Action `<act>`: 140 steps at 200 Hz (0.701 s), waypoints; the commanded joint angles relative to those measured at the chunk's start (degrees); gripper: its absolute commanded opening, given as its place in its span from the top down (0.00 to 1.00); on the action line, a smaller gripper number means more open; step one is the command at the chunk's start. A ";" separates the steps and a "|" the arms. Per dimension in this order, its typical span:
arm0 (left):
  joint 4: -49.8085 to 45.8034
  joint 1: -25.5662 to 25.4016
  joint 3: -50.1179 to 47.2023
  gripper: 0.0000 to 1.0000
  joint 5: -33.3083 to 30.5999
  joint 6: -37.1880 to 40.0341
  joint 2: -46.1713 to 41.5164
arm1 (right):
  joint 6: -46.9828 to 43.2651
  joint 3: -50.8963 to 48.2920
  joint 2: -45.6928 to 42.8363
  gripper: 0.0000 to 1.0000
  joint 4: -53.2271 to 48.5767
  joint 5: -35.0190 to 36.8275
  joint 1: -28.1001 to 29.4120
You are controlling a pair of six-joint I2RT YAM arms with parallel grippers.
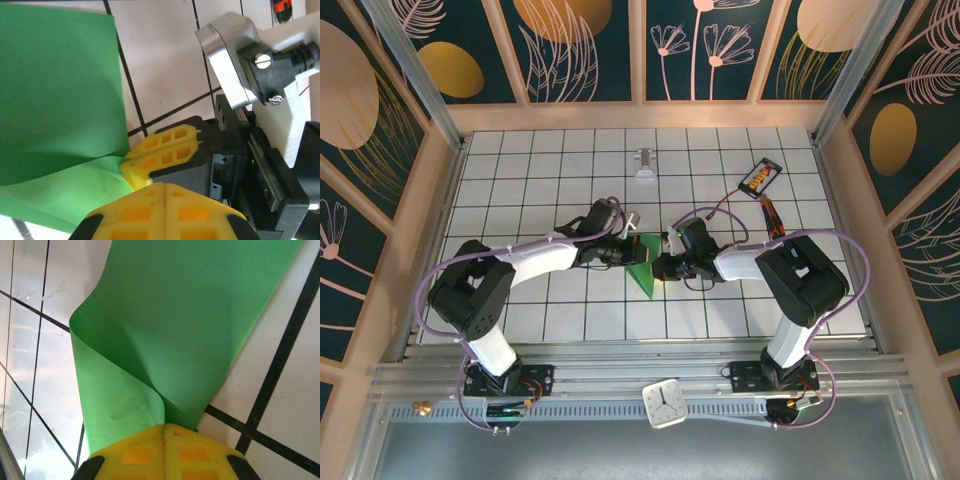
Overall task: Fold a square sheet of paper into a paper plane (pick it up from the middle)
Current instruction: Third fold the triangle at the center of the table.
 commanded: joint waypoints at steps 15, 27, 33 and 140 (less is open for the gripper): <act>2.34 -1.18 -3.89 1.00 1.12 -1.18 -2.19 | -0.30 -2.32 3.99 1.00 -5.47 5.32 0.83; 4.24 -2.29 -6.17 1.00 1.74 -2.18 -3.21 | -0.42 -2.02 4.11 1.00 -5.72 5.32 0.82; 5.49 -2.81 -7.56 1.00 2.19 -3.12 -3.56 | -0.37 -1.97 3.96 1.00 -5.80 5.36 0.84; 17.25 -6.72 -15.48 1.00 4.39 -9.79 -3.39 | -0.63 -1.93 3.42 1.00 -6.17 5.67 0.86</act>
